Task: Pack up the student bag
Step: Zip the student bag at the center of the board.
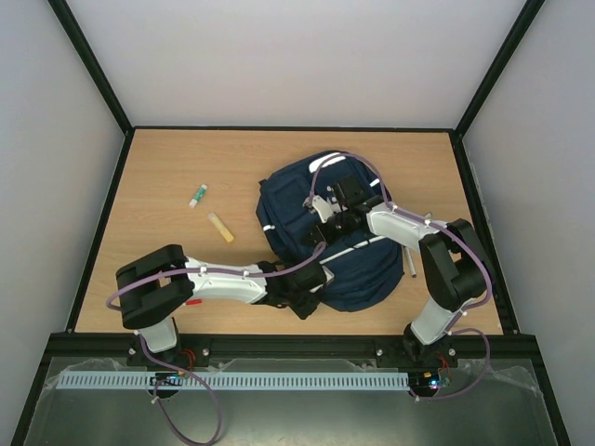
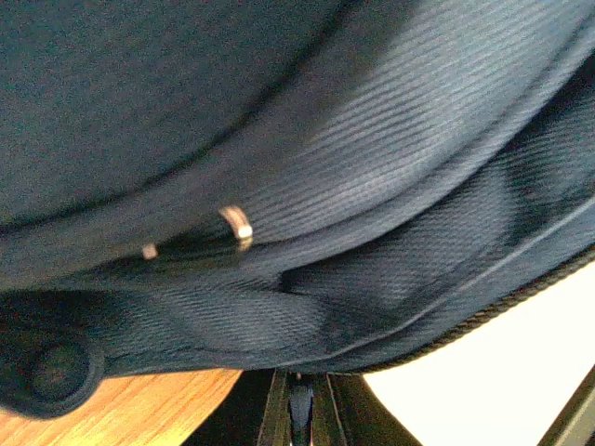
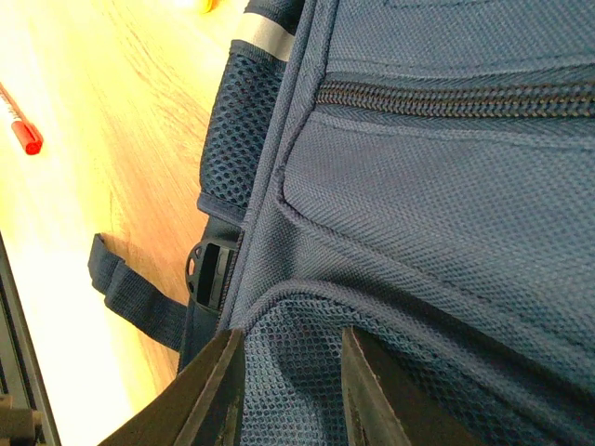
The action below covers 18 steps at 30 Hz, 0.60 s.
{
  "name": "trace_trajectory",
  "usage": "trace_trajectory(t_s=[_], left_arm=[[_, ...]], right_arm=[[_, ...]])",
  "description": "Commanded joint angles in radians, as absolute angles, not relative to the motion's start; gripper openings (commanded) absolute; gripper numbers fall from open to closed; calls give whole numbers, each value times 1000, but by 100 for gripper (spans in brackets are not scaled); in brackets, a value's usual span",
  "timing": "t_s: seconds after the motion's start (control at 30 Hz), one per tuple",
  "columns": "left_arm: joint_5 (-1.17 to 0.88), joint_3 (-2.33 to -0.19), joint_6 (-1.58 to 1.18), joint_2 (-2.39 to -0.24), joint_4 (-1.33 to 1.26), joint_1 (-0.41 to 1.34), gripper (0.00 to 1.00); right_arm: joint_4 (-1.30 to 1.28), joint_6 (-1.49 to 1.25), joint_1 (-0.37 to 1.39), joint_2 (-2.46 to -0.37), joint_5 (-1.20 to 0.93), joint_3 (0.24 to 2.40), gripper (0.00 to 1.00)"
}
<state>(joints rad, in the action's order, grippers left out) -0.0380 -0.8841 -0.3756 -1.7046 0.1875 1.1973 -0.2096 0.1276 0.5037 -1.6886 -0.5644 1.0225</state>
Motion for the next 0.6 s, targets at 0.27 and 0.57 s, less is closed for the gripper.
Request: trace_trajectory(t_s=[0.27, 0.57], left_arm=[[-145, -1089, -351, -1819, 161, 1293, 4], [-144, -1172, -324, -1852, 135, 1355, 5]], right_arm=[[-274, 141, 503, -1729, -477, 972, 29], [-276, 146, 502, -1701, -480, 961, 29]])
